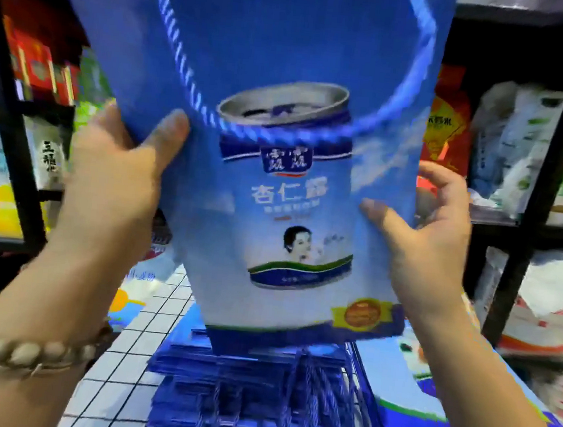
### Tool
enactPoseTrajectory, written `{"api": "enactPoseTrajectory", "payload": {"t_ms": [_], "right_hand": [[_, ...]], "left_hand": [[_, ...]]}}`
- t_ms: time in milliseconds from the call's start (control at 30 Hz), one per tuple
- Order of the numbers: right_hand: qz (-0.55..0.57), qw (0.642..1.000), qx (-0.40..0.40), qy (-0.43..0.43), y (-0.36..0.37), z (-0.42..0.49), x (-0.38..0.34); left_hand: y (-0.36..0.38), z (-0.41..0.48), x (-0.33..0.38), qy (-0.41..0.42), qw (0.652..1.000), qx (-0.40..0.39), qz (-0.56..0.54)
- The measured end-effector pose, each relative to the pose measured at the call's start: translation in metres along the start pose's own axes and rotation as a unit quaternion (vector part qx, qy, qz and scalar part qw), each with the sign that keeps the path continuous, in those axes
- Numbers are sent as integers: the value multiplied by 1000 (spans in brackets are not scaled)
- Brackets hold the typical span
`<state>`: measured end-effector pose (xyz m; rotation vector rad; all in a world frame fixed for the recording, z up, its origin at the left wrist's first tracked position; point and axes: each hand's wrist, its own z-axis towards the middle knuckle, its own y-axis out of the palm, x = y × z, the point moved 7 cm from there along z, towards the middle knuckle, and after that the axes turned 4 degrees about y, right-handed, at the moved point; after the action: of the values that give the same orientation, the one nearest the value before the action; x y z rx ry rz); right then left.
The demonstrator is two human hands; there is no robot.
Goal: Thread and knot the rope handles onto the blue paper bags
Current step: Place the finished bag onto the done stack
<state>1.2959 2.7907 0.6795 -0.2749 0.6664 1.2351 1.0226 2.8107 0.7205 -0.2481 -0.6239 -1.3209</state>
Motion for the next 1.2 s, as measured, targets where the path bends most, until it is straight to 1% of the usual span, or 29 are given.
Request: {"api": "enactPoseTrajectory", "payload": {"t_ms": [67, 100, 133, 233, 333, 400, 500, 567, 633, 700, 833, 933, 1000, 1067, 1100, 1133, 1200], "right_hand": [[-68, 997, 14, -15, -15, 10, -8], [-78, 997, 12, -9, -23, 16, -7], [-87, 996, 6, 8, -34, 21, -2], [-165, 983, -7, 76, -66, 24, 21], [-225, 964, -7, 140, -108, 17, 52], [-301, 935, 7, 189, -138, 10, 69], [-404, 886, 2, 227, -171, -2, 93], [-457, 853, -24, 251, -185, -10, 119], [-503, 815, -55, 283, -195, -17, 148], [-525, 789, -72, 311, -202, -23, 172], [-574, 733, -107, 349, -208, -37, 209], [-595, 718, -99, 348, -211, -41, 219], [-609, 709, -106, 339, -210, -41, 221], [-645, 683, -128, 318, -205, -39, 220], [-667, 670, -138, 293, -201, -37, 218], [-683, 666, -146, 263, -195, -34, 215], [-683, 675, -171, 222, -181, -29, 214]], "left_hand": [[21, 4, 7, -4, 999, -15, -43], [34, 5, 9, -6, 998, -26, -55], [47, 6, 0, -14, 998, -32, -61], [87, -1, -42, -85, 995, -50, -28], [144, -24, -88, -171, 978, -120, -25], [181, -43, -118, -192, 965, -177, 36], [227, -77, -159, -218, 926, -280, 131], [249, -99, -179, -223, 897, -335, 181], [261, -117, -197, -230, 869, -367, 241], [268, -131, -213, -229, 839, -396, 294], [277, -148, -231, -188, 779, -449, 395], [278, -160, -235, -147, 752, -466, 444], [283, -162, -228, -93, 720, -477, 495], [298, -166, -211, -54, 708, -501, 495], [307, -172, -201, -55, 704, -528, 472], [315, -181, -191, -70, 698, -555, 447], [320, -208, -179, -113, 685, -586, 418]]}}
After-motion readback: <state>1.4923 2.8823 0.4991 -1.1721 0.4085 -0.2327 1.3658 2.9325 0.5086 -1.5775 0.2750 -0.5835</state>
